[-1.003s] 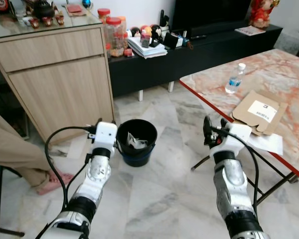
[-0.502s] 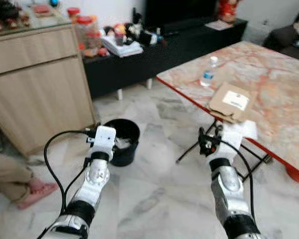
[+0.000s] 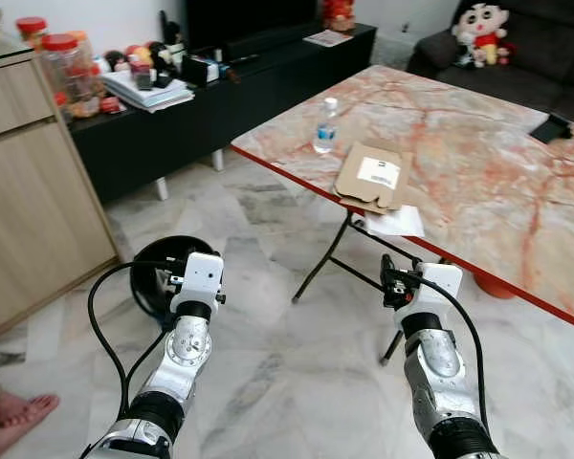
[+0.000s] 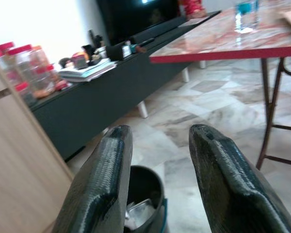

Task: Picking trash to rubbish bin

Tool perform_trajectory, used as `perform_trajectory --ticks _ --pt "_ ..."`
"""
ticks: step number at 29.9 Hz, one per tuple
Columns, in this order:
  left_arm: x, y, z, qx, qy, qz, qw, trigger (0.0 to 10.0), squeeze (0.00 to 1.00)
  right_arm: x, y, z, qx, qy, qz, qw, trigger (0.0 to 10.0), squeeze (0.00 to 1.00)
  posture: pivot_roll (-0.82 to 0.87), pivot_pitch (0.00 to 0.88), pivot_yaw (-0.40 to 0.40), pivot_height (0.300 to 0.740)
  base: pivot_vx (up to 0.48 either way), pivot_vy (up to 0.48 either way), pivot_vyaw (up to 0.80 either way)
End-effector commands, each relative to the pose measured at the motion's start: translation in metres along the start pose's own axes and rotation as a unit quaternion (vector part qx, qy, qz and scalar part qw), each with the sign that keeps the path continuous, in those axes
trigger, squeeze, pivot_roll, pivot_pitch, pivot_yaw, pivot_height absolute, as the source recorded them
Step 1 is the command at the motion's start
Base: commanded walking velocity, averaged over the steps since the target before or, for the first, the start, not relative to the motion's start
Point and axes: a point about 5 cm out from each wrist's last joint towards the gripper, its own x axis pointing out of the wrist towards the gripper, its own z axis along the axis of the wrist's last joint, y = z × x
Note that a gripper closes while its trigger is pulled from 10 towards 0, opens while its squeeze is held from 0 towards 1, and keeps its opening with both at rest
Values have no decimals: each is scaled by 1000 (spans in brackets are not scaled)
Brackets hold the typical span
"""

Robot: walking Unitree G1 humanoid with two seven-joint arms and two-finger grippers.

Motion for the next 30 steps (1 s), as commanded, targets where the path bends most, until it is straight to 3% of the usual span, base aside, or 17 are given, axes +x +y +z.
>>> perform_trajectory --ticks 1,16,30 --pt "-2 0 -3 -6 6 2 1000 10000 0 1 -2 1 -3 -2 -5 1000 10000 0 76 0 -77 740 0 0 -788" --pt "-1 2 -3 13 6 2 1000 10000 0 2 -1 1 2 -4 -5 1000 10000 0 85 0 -76 740 0 -19 -786" --pt "0 3 -2 7 6 8 1000 10000 0 3 1 1 3 -2 -2 1000 10000 0 83 0 -77 740 0 -46 -785"
